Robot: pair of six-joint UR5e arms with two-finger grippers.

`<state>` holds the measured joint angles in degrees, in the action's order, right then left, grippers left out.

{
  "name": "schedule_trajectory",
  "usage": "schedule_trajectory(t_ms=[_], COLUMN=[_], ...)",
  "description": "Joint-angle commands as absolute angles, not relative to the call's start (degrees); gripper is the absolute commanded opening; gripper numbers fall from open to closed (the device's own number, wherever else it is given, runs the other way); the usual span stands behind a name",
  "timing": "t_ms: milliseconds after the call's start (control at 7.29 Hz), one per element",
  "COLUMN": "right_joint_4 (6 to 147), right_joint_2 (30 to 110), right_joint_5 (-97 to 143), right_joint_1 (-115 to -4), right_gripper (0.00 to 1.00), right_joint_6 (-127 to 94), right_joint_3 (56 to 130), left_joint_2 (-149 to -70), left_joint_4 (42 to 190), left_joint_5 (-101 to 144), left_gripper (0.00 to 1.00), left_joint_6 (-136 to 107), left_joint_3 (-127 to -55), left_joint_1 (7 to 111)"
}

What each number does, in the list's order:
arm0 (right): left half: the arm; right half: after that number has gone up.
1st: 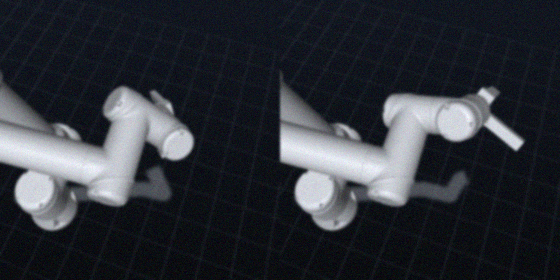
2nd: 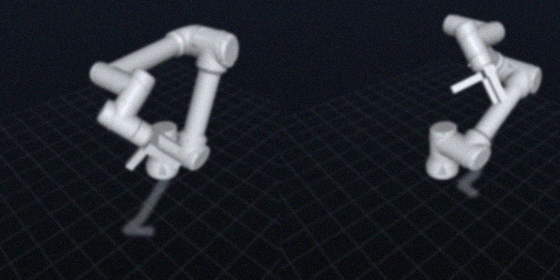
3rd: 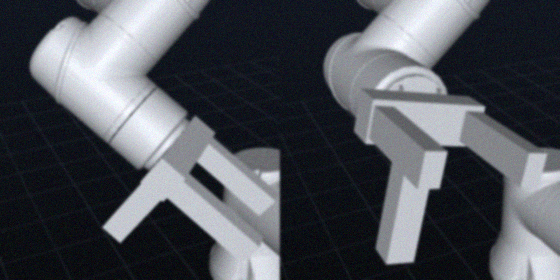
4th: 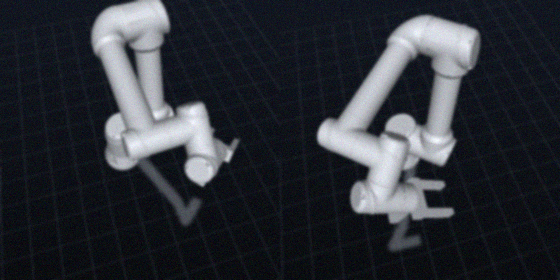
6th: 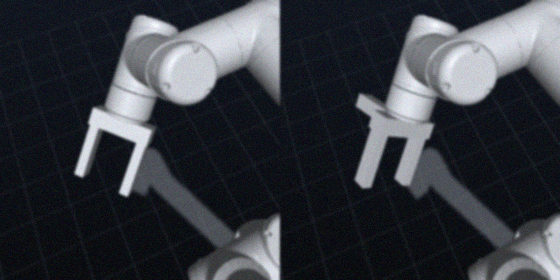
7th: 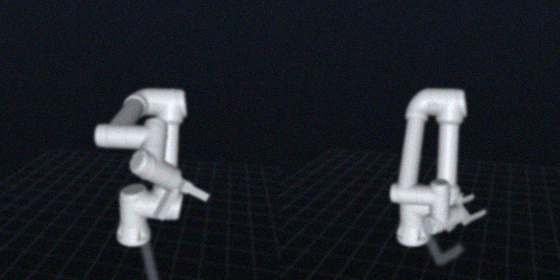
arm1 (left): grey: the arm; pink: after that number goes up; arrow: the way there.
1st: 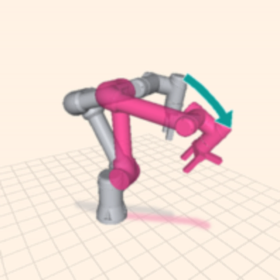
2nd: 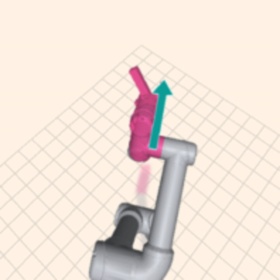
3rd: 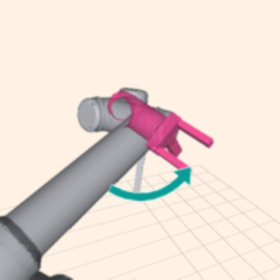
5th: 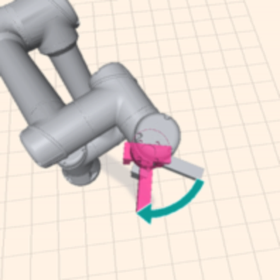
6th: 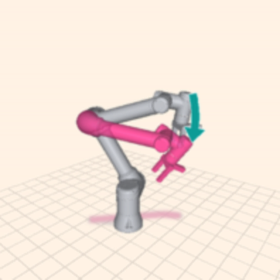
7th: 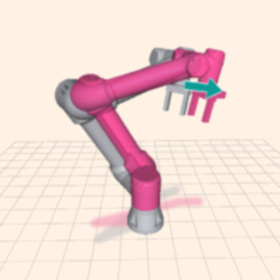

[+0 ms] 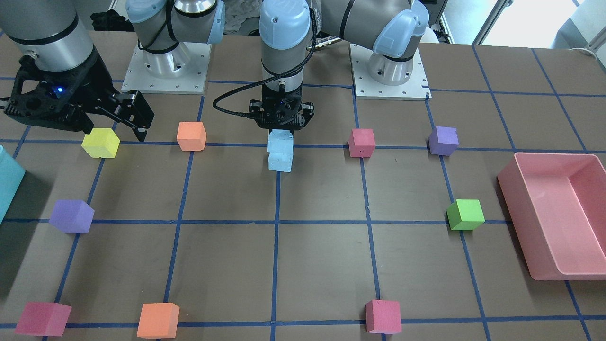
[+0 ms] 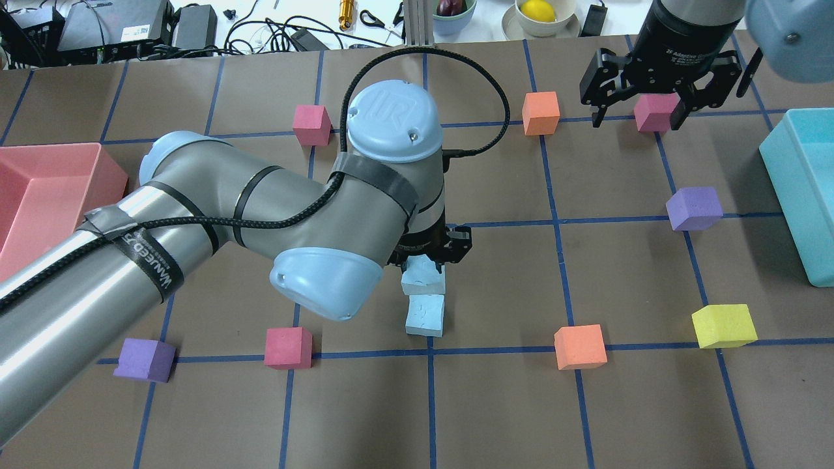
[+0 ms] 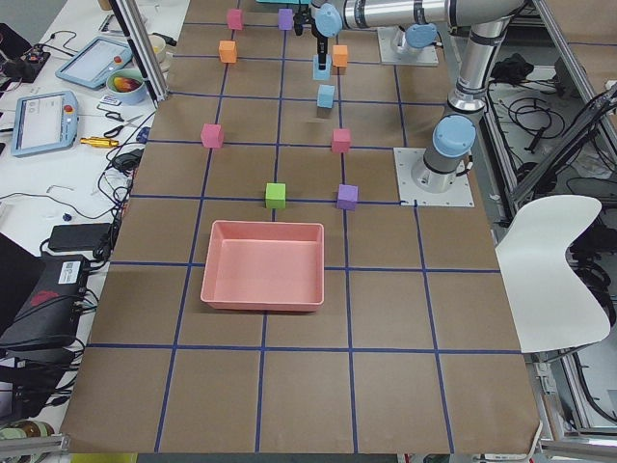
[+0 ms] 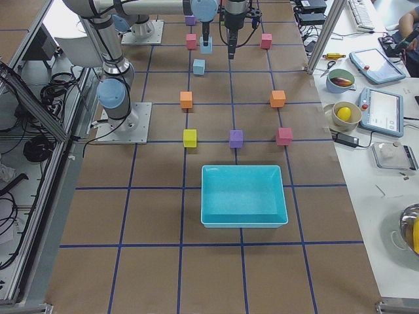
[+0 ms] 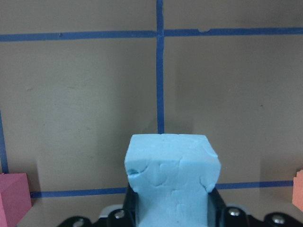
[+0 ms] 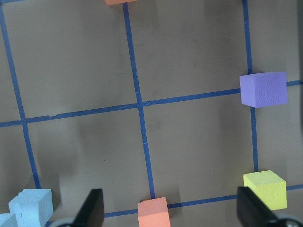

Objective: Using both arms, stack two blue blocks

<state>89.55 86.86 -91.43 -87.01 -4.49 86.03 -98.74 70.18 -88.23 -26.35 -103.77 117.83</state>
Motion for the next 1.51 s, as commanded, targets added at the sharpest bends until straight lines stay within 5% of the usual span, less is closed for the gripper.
schedule_trajectory(t_ms=[0,961,1235,1373], right_joint_4=[89.5,89.2,89.1,89.1], right_joint_2=[87.0,87.4,87.7,87.9], right_joint_5=[-89.7,-89.8,-89.7,-89.6], right_joint_1=[-86.0,-86.0,-86.1,-86.5], right_gripper=[1.0,1.0,1.0,1.0], right_joint_6=[-4.1,-1.6,-1.6,-1.4], right_joint_3=[86.0,86.0,86.1,86.0], left_joint_2=[-99.5,-101.6,-101.8,-101.8], left_joint_4=[70.1,64.2,64.2,64.1], left_joint_5=[-88.7,-88.5,-88.3,-88.0], left_gripper=[0.07,0.11,0.19,0.75], left_joint_6=[-26.5,-26.7,-26.9,-26.9], left_joint_3=[-105.1,-108.5,-108.7,-109.0], left_joint_1=[117.9,118.0,118.1,118.5])
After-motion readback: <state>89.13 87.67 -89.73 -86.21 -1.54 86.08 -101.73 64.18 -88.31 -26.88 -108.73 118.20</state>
